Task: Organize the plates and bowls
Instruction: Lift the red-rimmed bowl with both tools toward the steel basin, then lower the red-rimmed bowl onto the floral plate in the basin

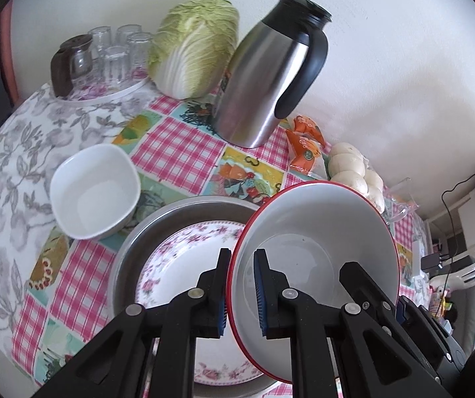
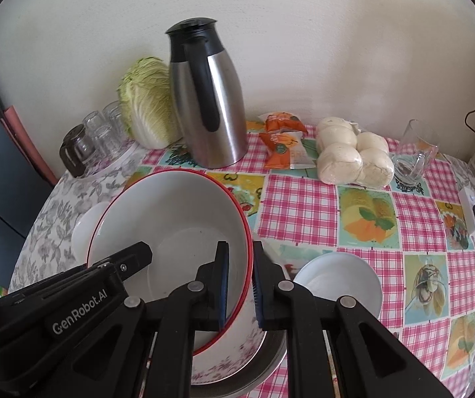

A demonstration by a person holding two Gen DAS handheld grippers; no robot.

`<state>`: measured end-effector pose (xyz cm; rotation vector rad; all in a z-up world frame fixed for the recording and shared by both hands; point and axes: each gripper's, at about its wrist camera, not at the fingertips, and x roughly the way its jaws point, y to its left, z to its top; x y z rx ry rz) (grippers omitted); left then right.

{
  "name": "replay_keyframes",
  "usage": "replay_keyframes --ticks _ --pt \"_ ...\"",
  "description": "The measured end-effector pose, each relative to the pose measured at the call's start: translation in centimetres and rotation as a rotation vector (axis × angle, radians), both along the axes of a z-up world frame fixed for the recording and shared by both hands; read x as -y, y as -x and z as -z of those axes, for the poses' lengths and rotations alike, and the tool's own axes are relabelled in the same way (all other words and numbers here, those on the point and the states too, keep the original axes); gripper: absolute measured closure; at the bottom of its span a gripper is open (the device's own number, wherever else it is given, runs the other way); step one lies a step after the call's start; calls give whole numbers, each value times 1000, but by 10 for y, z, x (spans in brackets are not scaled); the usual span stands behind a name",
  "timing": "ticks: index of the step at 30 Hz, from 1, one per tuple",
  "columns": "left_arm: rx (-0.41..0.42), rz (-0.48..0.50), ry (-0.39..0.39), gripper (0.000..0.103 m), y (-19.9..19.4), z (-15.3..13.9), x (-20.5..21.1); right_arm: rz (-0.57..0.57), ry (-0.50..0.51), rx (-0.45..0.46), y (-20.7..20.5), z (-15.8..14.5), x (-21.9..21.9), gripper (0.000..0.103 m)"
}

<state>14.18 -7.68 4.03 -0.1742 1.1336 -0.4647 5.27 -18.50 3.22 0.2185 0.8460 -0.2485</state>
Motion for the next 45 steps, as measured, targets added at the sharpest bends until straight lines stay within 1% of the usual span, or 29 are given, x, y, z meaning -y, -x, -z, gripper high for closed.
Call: replay_keyframes --ticks 8,15,18,24,29,32,35,40,45 --pt "4 -27 36 87 14 1 -35 -20 29 -11 12 -2 -31 89" --pt "0 -27 40 87 22 5 -45 -4 26 -18 23 5 -42 89" --pt "7 -18 28 87 26 4 -45 -3 27 -14 26 8 -45 88" --pt "-22 -9 48 87 22 10 -48 5 15 -7 28 13 -44 88" --pt "-50 -8 46 87 19 18 -47 6 -29 -17 28 24 -39 88" --pt "-69 -9 37 87 16 24 -46 1 -54 -30 25 31 -36 88" --pt "-88 -9 31 87 14 31 -44 -10 -56 -41 22 37 -35 88" --pt "-111 -7 2 87 13 42 -39 -4 -106 -65 17 52 -26 88" --pt "-140 -1 -3 86 11 54 -34 10 -113 -88 15 64 -20 88"
